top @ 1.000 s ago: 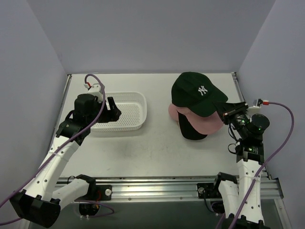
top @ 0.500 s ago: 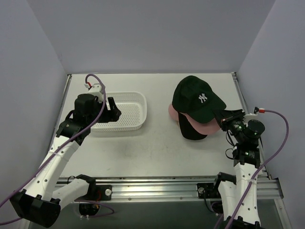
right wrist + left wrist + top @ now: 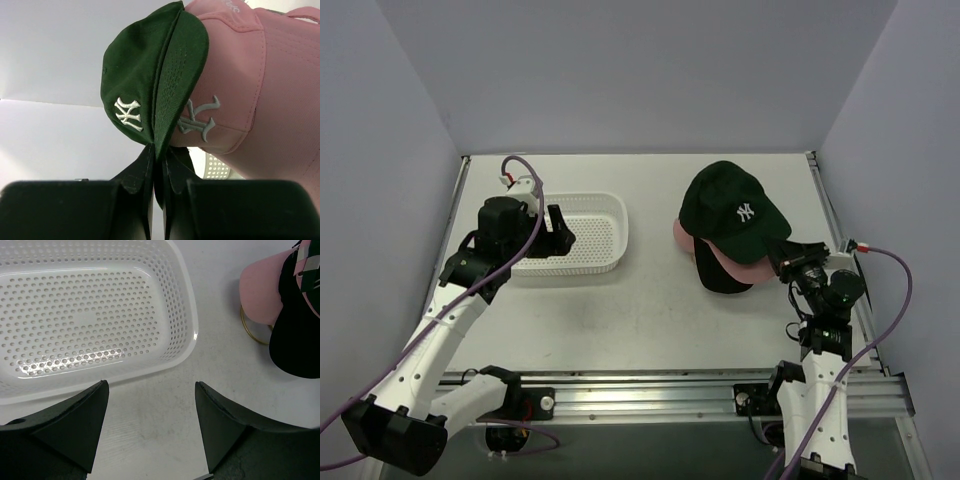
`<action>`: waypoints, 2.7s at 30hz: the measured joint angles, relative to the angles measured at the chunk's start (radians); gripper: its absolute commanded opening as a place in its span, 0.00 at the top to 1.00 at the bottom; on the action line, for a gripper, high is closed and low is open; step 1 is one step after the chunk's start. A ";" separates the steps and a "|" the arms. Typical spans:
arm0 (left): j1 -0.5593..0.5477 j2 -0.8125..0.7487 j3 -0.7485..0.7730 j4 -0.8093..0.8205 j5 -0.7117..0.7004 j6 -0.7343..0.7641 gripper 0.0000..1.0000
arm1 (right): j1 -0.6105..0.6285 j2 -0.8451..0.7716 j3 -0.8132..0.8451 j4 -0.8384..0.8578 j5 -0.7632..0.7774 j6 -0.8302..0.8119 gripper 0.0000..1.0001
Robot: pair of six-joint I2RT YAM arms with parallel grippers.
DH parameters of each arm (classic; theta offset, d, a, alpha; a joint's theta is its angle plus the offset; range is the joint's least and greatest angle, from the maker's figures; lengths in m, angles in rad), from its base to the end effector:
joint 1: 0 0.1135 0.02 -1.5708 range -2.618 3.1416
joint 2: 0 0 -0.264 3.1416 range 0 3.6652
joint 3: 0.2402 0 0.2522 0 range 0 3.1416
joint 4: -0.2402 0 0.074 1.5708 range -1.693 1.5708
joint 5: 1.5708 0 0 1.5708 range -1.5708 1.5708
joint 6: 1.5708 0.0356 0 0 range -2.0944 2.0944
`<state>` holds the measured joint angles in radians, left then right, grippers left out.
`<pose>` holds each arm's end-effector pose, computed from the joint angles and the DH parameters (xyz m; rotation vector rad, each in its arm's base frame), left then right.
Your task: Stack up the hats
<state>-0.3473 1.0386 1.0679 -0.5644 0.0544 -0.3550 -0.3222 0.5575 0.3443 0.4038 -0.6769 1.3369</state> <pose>0.2094 -0.0778 0.3523 0.0250 2.1414 -0.4743 0.1474 -0.0257 0.2793 0.6438 1.4169 1.2831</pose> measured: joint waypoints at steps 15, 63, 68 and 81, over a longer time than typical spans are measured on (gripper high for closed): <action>0.000 0.001 -0.008 0.000 0.008 0.000 0.21 | -0.011 -0.019 -0.092 0.109 -0.011 0.016 1.00; -0.025 0.015 -0.030 0.023 0.023 -0.004 0.21 | -0.176 0.228 -0.024 -0.209 -0.157 -0.401 0.47; -0.025 0.019 -0.030 0.023 0.023 -0.004 0.21 | -0.174 0.223 0.077 -0.266 -0.146 -0.426 0.42; -0.025 0.024 -0.030 0.023 0.023 -0.003 0.21 | -0.175 0.281 0.216 -0.519 -0.014 -0.571 0.25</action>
<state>-0.3725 1.0626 1.0378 -0.5415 0.0776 -0.3580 -0.4969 0.8383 0.5602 -0.1154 -0.6910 0.7658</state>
